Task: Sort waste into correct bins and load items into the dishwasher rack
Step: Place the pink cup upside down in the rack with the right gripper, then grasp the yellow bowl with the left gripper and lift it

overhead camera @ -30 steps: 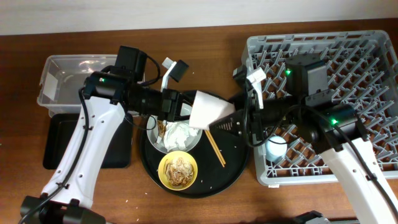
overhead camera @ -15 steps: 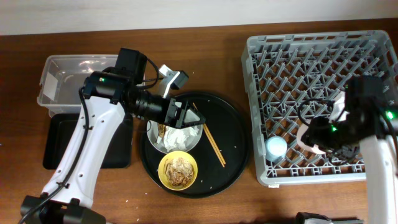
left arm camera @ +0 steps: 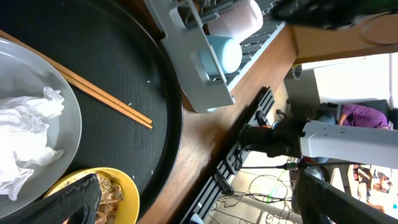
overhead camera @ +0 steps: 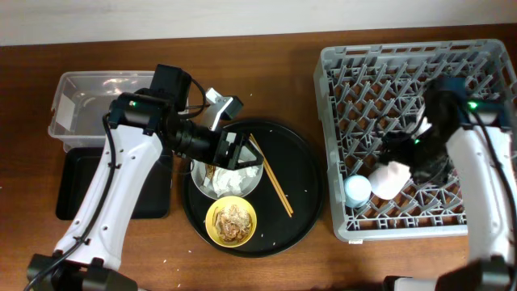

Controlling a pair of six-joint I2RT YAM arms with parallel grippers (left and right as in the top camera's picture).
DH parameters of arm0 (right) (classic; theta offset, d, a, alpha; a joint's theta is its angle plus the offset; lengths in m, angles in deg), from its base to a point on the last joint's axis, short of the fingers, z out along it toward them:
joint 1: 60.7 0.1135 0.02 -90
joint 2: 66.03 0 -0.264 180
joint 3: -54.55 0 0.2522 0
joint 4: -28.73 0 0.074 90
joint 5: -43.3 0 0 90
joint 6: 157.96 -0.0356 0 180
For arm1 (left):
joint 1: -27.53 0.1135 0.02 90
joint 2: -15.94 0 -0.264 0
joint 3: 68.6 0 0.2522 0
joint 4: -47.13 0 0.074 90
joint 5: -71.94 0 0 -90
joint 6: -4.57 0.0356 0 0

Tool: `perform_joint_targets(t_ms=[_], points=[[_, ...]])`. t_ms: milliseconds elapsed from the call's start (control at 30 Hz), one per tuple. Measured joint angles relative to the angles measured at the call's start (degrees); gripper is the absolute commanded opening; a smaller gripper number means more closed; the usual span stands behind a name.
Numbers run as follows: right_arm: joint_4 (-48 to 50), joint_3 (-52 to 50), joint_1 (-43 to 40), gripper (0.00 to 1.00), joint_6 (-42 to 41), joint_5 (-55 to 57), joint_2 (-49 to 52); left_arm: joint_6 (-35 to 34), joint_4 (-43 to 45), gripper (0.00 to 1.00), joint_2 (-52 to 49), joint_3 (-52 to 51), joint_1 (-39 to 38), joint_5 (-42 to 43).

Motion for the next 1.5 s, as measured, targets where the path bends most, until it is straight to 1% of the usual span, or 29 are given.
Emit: perform_joint_targets(t_ms=[33,67,133,200,233,267,333,367,400,433,467,533,567,700,733,767,800,833,867,1000,1100,1133,1167,1200,1233,1267,1333,1400,1500], points=[[0.0,1.9,0.0,0.87,0.3,-0.8,-2.4,0.0,-0.3,0.9,0.0,0.0,0.0,-0.2],[0.0,3.1,0.0,0.88,1.4,-2.4,-4.9,0.0,-1.0,0.89,0.0,0.0,-0.2,-0.8],[0.1,4.6,0.0,0.89,4.7,-7.1,-10.2,0.0,-2.9,0.79,0.0,0.0,-0.9,-4.0],[0.0,5.1,0.3,0.9,8.3,-13.1,-15.4,-2.6,-4.5,0.64,0.0,-1.3,-5.1,-13.4],[0.0,5.2,0.4,0.9,9.2,-14.8,-16.8,-4.8,-3.0,0.57,0.1,-3.6,-7.7,-17.3],[-0.2,5.3,0.4,0.91,9.5,-15.6,-17.3,-6.5,-0.5,0.53,0.3,-6.4,-10.0,-20.5],[-0.2,5.2,0.4,0.91,9.6,-16.7,-17.5,-11.6,5.4,0.52,0.5,-13.3,-14.6,-25.8],[-0.2,5.2,0.4,0.91,9.5,-17.0,-17.4,-14.9,8.9,0.48,0.3,-18.2,-17.7,-28.4],[-0.2,5.2,0.4,0.91,9.5,-17.2,-17.3,-17.2,11.2,0.44,0.3,-21.2,-19.6,-30.0],[-0.2,5.2,0.4,0.91,9.6,-17.3,-17.2,-21.5,15.3,0.36,0.3,-25.6,-22.6,-32.8],[-0.1,5.2,0.4,0.91,9.5,-17.4,-17.1,-24.4,17.5,0.32,0.2,-28.5,-25.0,-35.1],[-0.2,5.2,0.4,0.91,9.6,-17.7,-16.9,-29.9,21.8,0.28,0.2,-31.1,-28.4,-40.0],[-0.2,5.2,0.4,0.91,9.6,-17.7,-16.8,-31.4,23.1,0.27,0.2,-31.1,-29.1,-41.6],[-0.2,5.2,0.4,0.91,9.5,-17.7,-16.6,-34.0,26.9,0.27,-0.8,-31.1,-30.1,-45.7],[-0.3,5.2,0.4,0.91,9.6,-17.7,-16.6,-34.4,27.8,0.23,-2.3,-31.1,-30.1,-46.4],[-0.3,5.2,0.4,0.91,9.6,-17.7,-16.5,-34.6,28.1,0.14,-3.2,-31.1,-30.1,-46.7],[-0.3,5.2,0.4,0.91,9.5,-17.7,-16.5,-34.9,28.4,0.0,-4.3,-31.1,-30.1,-47.2],[-0.3,5.2,0.4,0.91,9.6,-17.7,-16.5,-35.3,28.6,0.0,-4.7,-31.1,-30.1,-47.4],[-0.3,5.2,0.4,0.91,9.5,-17.7,-16.5,-35.9,27.0,0.0,-4.8,-31.1,-30.1,-48.3],[-0.5,5.2,0.4,0.92,9.5,-17.7,-16.6,-35.8,25.3,0.0,-4.5,-30.1,-30.1,-50.6],[-0.7,5.2,0.4,0.92,9.5,-17.7,-16.5,-35.6,17.4,0.0,-4.4,-26.2,-30.1,-50.0],[-0.7,5.2,0.4,0.92,9.6,-17.7,-16.5,-35.5,13.1,0.0,-3.2,-23.4,-30.0,-49.3],[-0.7,5.2,0.4,0.92,9.5,-17.7,-16.5,-35.4,11.3,0.0,-1.9,-21.4,-29.4,-48.7],[-0.7,5.2,0.4,0.92,9.5,-17.7,-16.5,-34.9,10.4,0.0,0.5,-19.6,-27.8,-47.5],[-0.7,5.2,0.4,0.92,9.5,-17.7,-16.5,-33.9,9.9,0.0,4.2,-18.1,-24.3,-45.6],[-0.7,5.2,0.4,0.92,9.5,-17.7,-16.5,-32.2,9.3,0.0,9.0,-17.0,-18.7,-43.4],[-0.7,5.2,0.4,0.92,9.5,-17.7,-16.5,-28.2,7.9,0.0,14.3,-16.4,-7.7,-37.4],[-0.6,5.2,0.4,0.92,9.6,-17.7,-16.5,-20.2,7.0,0.0,15.6,-16.5,8.4,-26.9],[-0.7,5.2,0.4,0.92,9.6,-17.7,-16.5,-5.2,6.9,0.0,11.6,-19.2,29.8,-8.4]])
